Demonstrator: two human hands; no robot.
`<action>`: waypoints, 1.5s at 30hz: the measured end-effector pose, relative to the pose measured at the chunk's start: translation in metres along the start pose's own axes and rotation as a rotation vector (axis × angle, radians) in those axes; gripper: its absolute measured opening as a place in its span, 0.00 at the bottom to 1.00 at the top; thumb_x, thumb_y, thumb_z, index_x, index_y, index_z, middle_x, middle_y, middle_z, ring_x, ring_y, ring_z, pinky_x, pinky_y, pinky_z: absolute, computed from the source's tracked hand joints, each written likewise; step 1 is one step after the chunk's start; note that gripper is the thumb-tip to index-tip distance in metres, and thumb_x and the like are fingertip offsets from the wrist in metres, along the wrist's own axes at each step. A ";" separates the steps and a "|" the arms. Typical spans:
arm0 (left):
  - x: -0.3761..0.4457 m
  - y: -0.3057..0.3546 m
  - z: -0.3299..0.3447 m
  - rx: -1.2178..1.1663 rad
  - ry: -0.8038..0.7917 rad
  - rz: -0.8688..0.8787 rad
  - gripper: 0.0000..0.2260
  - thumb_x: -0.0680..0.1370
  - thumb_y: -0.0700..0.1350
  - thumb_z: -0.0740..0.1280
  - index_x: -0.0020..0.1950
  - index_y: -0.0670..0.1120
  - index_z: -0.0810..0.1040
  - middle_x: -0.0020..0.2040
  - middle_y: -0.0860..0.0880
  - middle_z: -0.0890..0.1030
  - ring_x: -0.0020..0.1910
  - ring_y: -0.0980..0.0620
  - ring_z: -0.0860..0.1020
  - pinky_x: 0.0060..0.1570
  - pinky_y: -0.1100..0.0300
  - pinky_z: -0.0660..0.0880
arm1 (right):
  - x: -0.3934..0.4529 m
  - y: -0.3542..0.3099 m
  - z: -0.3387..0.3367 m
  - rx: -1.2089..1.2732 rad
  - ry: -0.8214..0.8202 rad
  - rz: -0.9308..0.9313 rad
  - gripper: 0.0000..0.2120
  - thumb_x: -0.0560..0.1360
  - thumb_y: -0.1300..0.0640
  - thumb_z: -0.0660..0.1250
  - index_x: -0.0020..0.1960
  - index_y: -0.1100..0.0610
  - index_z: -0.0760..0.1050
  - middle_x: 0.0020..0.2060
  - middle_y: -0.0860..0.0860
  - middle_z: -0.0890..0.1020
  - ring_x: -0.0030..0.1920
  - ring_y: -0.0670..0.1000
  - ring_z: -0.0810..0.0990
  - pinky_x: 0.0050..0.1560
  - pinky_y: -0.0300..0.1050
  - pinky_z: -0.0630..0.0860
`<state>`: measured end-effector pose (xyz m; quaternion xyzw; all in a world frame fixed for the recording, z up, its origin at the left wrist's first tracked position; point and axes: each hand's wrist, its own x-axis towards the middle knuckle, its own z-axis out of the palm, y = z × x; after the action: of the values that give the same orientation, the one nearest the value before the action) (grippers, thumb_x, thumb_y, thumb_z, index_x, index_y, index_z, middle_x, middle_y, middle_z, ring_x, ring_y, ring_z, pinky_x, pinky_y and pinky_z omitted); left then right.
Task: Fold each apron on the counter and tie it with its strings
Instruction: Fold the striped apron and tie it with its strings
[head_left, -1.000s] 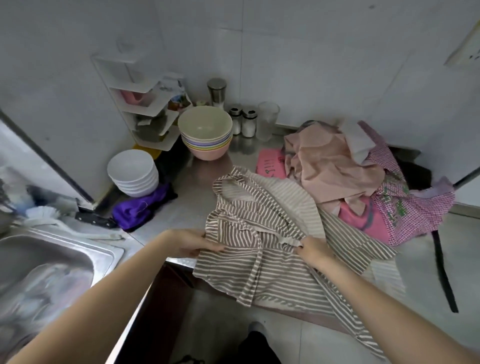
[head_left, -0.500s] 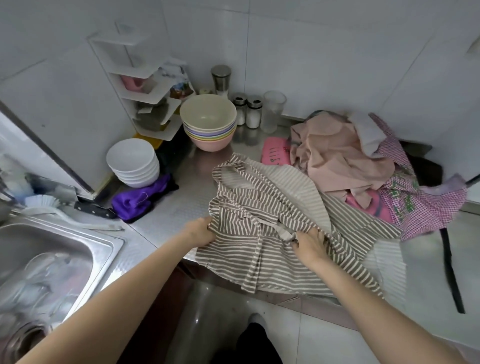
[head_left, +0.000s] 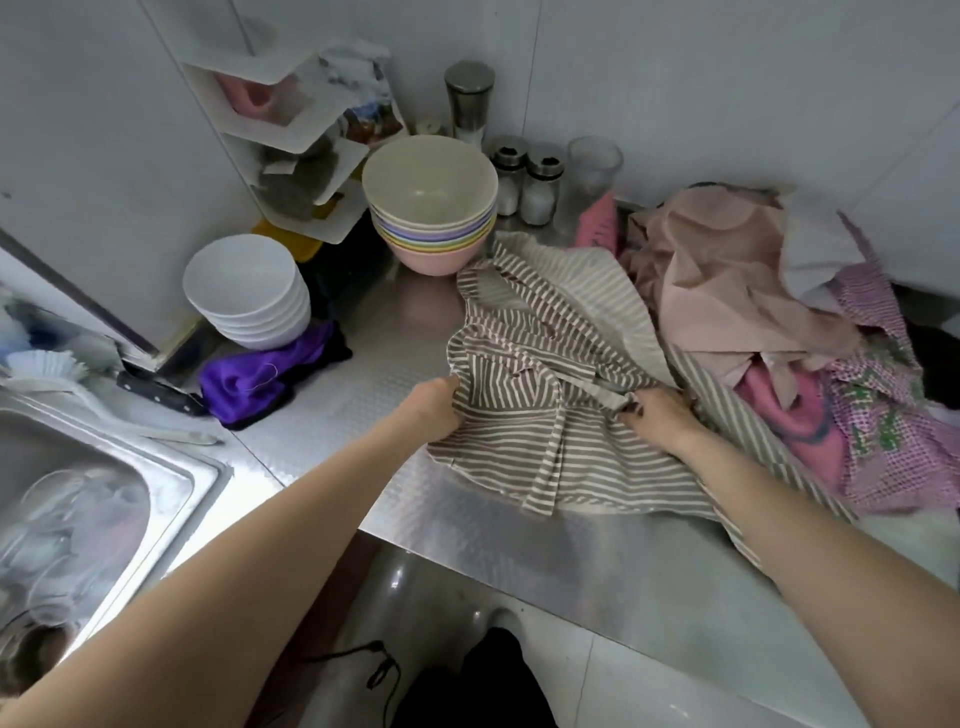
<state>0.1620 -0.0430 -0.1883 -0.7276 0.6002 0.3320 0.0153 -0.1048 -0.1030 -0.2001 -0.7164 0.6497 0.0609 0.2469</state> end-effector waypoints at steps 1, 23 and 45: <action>0.007 0.004 -0.002 -0.010 0.003 -0.007 0.19 0.78 0.43 0.61 0.68 0.41 0.67 0.65 0.40 0.74 0.63 0.42 0.72 0.61 0.56 0.68 | 0.008 0.000 -0.006 0.020 -0.008 -0.006 0.19 0.77 0.60 0.64 0.67 0.62 0.71 0.66 0.60 0.72 0.66 0.59 0.71 0.62 0.45 0.68; -0.035 -0.070 -0.019 0.081 0.233 -0.205 0.18 0.80 0.40 0.54 0.70 0.42 0.64 0.64 0.39 0.72 0.62 0.39 0.72 0.59 0.48 0.70 | -0.078 -0.051 0.010 0.035 -0.245 -0.098 0.14 0.76 0.62 0.61 0.60 0.60 0.77 0.50 0.54 0.81 0.50 0.55 0.79 0.39 0.41 0.70; -0.073 -0.018 -0.057 -0.850 -0.413 0.125 0.12 0.79 0.30 0.56 0.58 0.42 0.71 0.53 0.47 0.77 0.36 0.53 0.83 0.34 0.63 0.74 | -0.126 -0.072 0.013 -0.402 0.561 0.067 0.19 0.72 0.64 0.64 0.63 0.60 0.70 0.57 0.61 0.73 0.56 0.62 0.74 0.55 0.59 0.74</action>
<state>0.1998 0.0013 -0.1141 -0.5504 0.4382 0.6861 -0.1848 -0.0515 0.0184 -0.1406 -0.7177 0.6905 -0.0034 -0.0893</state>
